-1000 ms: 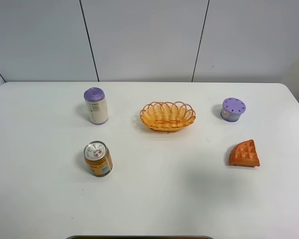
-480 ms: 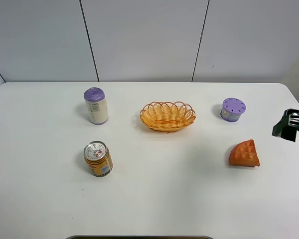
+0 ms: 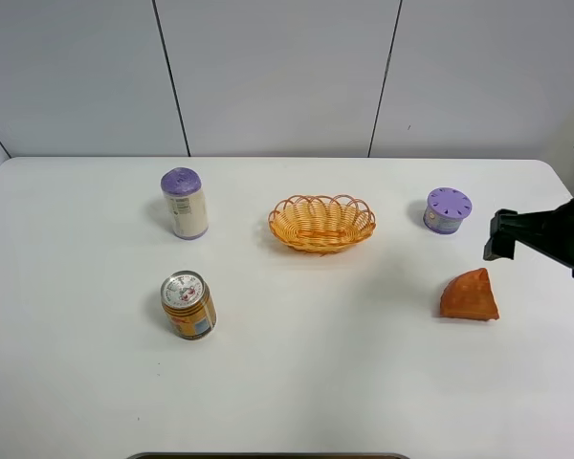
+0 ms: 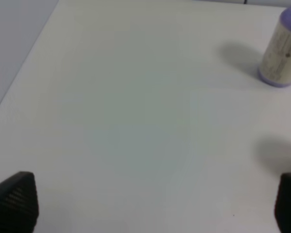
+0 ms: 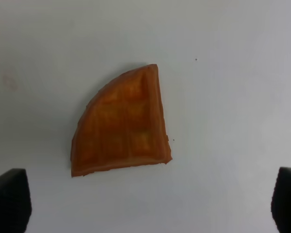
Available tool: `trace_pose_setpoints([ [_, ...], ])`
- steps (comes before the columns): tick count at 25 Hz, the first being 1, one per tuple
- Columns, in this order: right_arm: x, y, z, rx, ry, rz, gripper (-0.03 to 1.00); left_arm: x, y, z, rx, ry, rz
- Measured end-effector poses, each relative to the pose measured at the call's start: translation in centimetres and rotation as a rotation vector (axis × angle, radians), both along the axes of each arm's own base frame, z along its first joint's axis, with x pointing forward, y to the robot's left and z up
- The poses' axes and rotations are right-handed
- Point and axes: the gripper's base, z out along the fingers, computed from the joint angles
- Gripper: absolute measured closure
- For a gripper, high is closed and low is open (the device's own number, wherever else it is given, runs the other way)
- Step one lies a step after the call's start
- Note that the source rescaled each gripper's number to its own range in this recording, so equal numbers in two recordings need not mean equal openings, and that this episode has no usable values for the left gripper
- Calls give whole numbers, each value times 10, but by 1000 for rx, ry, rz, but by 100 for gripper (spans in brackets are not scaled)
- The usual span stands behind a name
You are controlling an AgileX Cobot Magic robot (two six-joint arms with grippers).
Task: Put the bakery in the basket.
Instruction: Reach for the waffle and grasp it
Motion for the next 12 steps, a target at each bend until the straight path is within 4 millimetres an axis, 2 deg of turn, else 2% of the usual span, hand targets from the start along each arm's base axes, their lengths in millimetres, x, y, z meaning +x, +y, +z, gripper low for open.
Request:
trace_pose_setpoints([
  [12,31,1,-47,18,50,-15,-3,0,0,0,0,0,0],
])
